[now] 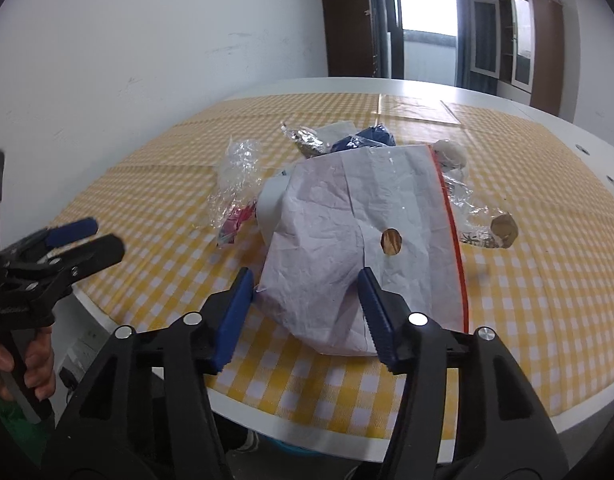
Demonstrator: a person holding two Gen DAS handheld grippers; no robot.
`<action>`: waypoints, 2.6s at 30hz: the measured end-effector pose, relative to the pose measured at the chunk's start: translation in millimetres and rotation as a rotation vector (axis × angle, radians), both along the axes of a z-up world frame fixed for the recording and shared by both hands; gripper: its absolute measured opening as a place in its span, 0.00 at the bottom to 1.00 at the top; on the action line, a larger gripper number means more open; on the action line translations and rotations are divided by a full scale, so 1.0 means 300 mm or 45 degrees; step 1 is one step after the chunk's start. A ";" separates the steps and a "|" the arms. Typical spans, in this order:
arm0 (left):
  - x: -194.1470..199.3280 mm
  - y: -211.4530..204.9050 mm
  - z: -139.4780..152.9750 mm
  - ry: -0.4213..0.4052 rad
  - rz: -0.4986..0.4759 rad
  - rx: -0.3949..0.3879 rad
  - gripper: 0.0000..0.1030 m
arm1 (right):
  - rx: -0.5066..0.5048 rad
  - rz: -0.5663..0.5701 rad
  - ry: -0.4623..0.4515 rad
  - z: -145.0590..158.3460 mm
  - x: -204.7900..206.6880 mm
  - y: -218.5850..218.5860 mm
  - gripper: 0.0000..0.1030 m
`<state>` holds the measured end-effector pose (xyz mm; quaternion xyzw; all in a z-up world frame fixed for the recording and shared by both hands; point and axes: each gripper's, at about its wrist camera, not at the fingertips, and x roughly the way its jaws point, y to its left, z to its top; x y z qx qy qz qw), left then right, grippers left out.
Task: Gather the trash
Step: 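Grasp the white paper bag with the right tool while the left tool grasps a clear wrapper, then carry the paper bag and clear wrapper down over the blue wastebasket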
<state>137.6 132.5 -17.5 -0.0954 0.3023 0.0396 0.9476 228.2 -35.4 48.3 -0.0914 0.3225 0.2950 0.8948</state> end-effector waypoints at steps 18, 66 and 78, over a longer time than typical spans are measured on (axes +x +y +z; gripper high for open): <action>0.293 -0.182 -0.066 0.157 -0.082 0.362 0.86 | 0.112 0.035 0.022 0.023 -0.001 -0.119 0.08; -0.672 -0.299 -0.018 -0.055 -0.171 -0.125 0.11 | 0.179 0.204 0.052 -0.035 -0.669 -0.434 0.05; -0.650 -0.281 -0.303 0.227 -0.160 -0.173 0.11 | 0.084 0.196 0.250 -0.273 -0.652 -0.412 0.05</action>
